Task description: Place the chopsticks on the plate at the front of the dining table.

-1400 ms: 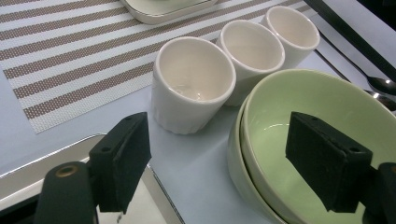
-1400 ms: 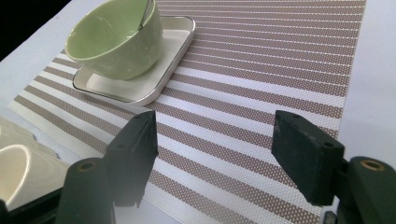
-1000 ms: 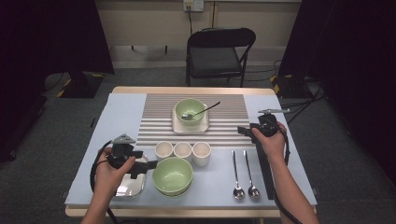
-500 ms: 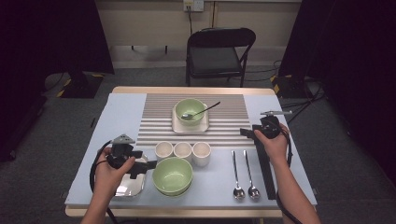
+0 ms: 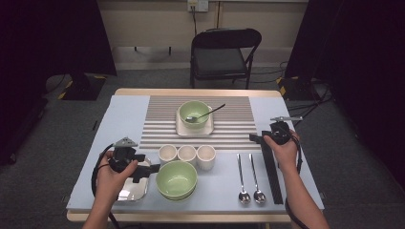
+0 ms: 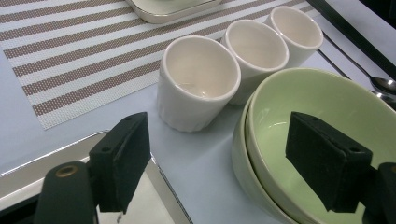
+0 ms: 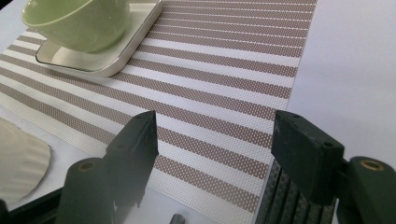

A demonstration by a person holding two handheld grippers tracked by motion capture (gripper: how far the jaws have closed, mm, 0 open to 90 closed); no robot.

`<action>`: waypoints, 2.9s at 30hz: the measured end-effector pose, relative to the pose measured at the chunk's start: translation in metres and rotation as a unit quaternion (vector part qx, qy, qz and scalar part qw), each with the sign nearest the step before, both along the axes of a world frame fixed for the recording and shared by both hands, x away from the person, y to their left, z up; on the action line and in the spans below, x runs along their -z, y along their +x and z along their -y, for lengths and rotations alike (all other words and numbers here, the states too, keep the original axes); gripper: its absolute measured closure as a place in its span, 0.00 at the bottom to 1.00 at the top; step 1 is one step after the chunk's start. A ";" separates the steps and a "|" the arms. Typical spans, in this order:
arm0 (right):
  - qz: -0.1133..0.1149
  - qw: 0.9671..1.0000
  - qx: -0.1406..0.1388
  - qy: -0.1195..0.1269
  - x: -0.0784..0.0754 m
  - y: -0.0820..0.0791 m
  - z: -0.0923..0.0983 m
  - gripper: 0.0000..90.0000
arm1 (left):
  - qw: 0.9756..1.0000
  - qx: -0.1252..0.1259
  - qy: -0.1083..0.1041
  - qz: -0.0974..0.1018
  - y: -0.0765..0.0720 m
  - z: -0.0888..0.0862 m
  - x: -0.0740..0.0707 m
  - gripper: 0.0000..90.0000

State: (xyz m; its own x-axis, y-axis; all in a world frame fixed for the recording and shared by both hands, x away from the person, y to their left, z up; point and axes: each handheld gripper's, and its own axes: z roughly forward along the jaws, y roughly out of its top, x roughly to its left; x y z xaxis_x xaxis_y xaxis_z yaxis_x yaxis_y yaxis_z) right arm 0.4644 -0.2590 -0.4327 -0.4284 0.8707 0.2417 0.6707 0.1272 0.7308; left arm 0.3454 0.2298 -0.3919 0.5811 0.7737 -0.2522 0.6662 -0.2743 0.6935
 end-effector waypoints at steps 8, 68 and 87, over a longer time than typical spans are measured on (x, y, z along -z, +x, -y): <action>-0.003 1.000 0.005 -0.004 0.002 -0.002 0.006 0.34 | 1.000 -0.001 0.000 0.000 0.000 0.000 -0.001 0.24; -0.018 0.999 0.034 -0.028 0.021 -0.015 0.040 0.39 | 1.000 0.007 0.007 -0.001 0.002 0.005 0.004 0.25; -0.026 0.998 0.048 -0.045 0.027 -0.020 0.048 0.57 | 1.000 0.007 0.006 -0.001 0.002 0.006 0.004 0.25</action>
State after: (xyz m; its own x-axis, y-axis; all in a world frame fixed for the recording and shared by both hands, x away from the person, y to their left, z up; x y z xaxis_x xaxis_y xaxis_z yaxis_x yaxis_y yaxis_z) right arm 0.4448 -0.3069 -0.4601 -0.3319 0.9260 0.1798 0.7192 0.1251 0.6834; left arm 0.3475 0.2241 -0.3957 0.5923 0.7680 -0.2437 0.6628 -0.2925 0.6893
